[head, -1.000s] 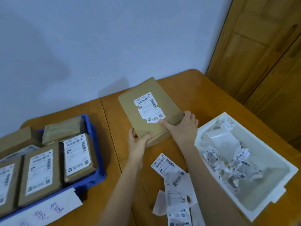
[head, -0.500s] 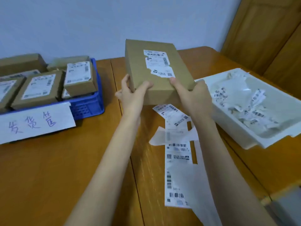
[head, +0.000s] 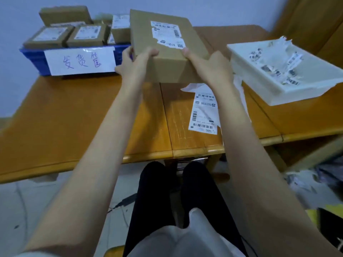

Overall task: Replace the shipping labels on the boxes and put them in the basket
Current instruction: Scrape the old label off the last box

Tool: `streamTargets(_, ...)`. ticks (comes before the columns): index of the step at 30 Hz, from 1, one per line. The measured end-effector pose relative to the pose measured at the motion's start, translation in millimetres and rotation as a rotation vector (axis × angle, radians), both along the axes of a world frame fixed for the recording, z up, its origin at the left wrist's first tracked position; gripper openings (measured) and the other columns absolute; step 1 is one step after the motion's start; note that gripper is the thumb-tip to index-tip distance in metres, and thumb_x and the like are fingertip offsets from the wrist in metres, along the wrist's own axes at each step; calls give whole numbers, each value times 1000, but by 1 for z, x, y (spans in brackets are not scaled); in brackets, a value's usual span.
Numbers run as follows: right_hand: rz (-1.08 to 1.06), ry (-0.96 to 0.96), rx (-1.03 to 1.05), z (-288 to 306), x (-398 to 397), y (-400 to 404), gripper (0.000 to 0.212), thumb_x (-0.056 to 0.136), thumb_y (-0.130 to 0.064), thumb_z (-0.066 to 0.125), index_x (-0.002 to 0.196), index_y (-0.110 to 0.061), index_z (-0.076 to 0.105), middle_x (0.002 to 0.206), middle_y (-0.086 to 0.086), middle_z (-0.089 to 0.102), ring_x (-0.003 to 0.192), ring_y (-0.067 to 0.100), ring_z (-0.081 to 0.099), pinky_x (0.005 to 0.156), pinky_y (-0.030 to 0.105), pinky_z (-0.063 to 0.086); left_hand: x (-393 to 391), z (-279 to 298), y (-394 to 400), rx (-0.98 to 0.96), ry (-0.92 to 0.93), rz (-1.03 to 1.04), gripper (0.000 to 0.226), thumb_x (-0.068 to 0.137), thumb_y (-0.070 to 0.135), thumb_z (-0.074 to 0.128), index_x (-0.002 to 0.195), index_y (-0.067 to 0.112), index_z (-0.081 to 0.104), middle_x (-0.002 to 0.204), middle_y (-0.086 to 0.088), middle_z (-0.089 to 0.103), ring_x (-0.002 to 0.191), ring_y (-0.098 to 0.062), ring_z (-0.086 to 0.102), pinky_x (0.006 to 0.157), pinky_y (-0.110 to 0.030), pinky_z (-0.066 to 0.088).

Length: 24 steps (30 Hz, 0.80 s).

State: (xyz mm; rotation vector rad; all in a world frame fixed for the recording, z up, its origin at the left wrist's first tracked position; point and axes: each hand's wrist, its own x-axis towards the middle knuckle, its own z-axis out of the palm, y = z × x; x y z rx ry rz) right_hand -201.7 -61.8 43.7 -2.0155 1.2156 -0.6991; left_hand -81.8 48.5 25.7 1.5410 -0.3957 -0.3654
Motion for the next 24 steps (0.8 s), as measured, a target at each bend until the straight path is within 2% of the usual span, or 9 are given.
streamTargets(1, 10, 7, 5, -4, -1, 8, 80, 82, -73, 53, 133, -11, 47, 120, -3, 56, 81, 8, 61, 68, 28, 38, -1, -5, 9, 6, -9, 2, 61, 84, 38, 70, 139, 26, 47, 137, -5, 37, 96, -5, 45, 67, -20, 37)
streamTargets(2, 17, 17, 4, -9, -2, 15, 82, 81, -74, 53, 133, -11, 46, 122, -2, 56, 82, 8, 60, 70, 29, 38, -2, -10, 18, 20, -15, -1, 59, 86, 37, 69, 139, 26, 46, 136, -5, 36, 96, -3, 43, 67, -18, 37)
streamTargets(4, 30, 39, 4, -21, -2, 25, 86, 78, -76, 53, 133, -10, 46, 127, 0, 56, 107, 19, 58, 79, 33, 40, -6, -21, 34, 60, -14, -6, 59, 89, 36, 66, 142, 28, 42, 135, -3, 32, 94, -1, 40, 67, -16, 35)
streamTargets(5, 36, 46, 12, -27, -3, 29, 87, 77, -77, 53, 133, -10, 46, 128, 1, 56, 114, 22, 55, 81, 35, 41, -7, -27, 40, 76, -9, -4, 60, 89, 37, 65, 144, 29, 41, 135, -4, 31, 95, -1, 40, 69, -16, 35)
streamTargets(9, 46, 69, 63, -49, -2, 38, 85, 77, -76, 55, 129, -8, 48, 125, 4, 56, 113, 25, 54, 89, 39, 47, -6, -46, 52, 197, -30, 0, 69, 87, 45, 66, 148, 31, 37, 129, -2, 30, 118, -18, 42, 95, -29, 40)
streamTargets(11, 60, 66, 80, -58, -2, 39, 77, 77, -75, 56, 120, -11, 49, 121, 3, 56, 110, 23, 55, 89, 41, 48, -3, -54, 55, 293, -58, -12, 83, 75, 59, 62, 149, 33, 34, 125, -1, 30, 129, -24, 37, 105, -36, 36)
streamTargets(13, 64, 90, 88, -67, -2, 38, 75, 75, -77, 56, 114, -13, 47, 117, 3, 57, 106, 23, 56, 87, 42, 50, -1, -58, 56, 379, -90, -27, 92, 65, 63, 52, 150, 32, 32, 125, -2, 32, 134, -25, 29, 103, -36, 31)
streamTargets(16, 56, 160, 83, -72, 0, 37, 87, 72, -81, 54, 122, -9, 48, 118, 5, 57, 106, 25, 57, 86, 44, 51, 2, -63, 57, 482, -123, -40, 96, 64, 63, 45, 153, 28, 29, 138, -8, 36, 135, -25, 25, 98, -39, 28)
streamTargets(24, 111, 338, 75, -70, 3, 30, 92, 73, -82, 51, 129, -10, 44, 122, 5, 56, 107, 26, 58, 87, 43, 51, 12, -65, 60, 681, -173, -130, 101, 63, 65, 41, 154, 23, 29, 144, -10, 41, 135, -29, 30, 105, -44, 31)
